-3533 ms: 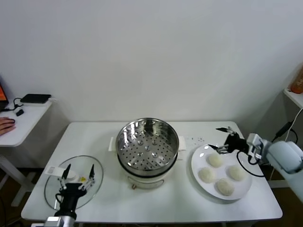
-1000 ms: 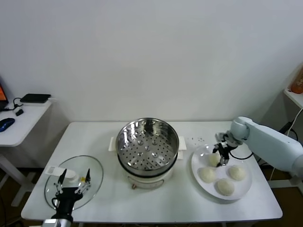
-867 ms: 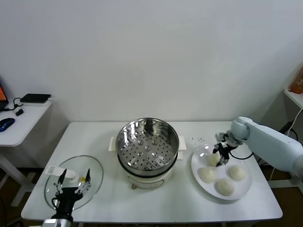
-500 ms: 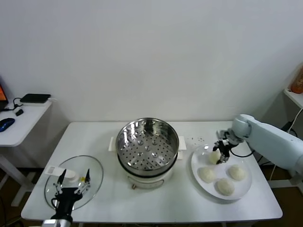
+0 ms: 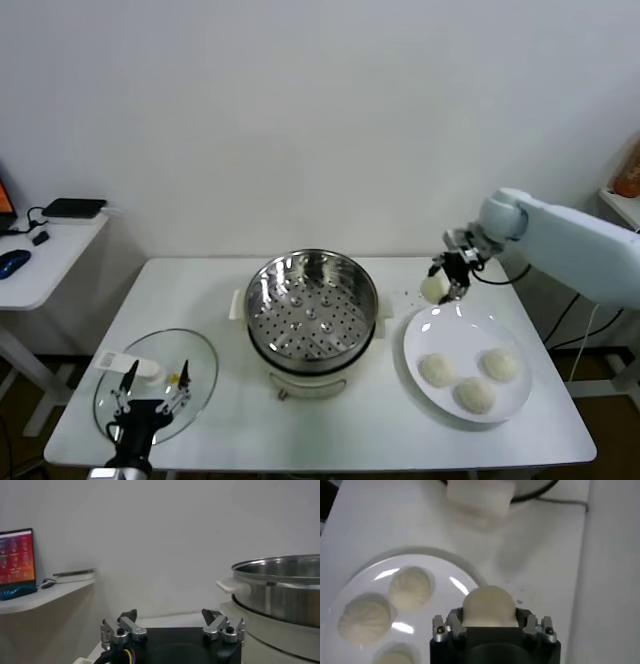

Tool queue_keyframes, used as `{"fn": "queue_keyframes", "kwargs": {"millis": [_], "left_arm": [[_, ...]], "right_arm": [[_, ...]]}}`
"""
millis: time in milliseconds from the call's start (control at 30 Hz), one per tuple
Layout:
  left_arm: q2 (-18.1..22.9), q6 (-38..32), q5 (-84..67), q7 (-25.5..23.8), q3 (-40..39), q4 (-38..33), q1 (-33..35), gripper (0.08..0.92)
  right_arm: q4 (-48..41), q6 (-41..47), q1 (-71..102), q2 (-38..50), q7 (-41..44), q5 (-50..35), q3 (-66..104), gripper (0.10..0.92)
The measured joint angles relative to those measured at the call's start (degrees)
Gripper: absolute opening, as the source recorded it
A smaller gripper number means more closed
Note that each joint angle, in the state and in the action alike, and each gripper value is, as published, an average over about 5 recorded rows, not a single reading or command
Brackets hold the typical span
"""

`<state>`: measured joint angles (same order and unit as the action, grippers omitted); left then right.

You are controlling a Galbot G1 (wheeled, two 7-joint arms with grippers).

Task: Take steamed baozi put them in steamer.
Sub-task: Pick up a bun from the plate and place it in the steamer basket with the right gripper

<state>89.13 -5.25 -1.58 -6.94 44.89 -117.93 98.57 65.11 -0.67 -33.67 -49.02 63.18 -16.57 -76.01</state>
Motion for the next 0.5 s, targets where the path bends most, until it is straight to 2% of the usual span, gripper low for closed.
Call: {"fn": "queue_keyframes", "kwargs": {"millis": [267,500], "left_arm": [[0.04,0.04,0.09,0.01,-0.05,-0.34,-0.05,0.823],[0.07,0.03,0.06,0.11,0.21,-0.70,0.03,0.823]], "right_arm": [[3.00,-5.23,-8.72,-5.97,0.32,-0.38,-2.80,0.687],[3.39,-9.39,-10.01,-12.91,0.39,4.16,-1.91,0.693]]}}
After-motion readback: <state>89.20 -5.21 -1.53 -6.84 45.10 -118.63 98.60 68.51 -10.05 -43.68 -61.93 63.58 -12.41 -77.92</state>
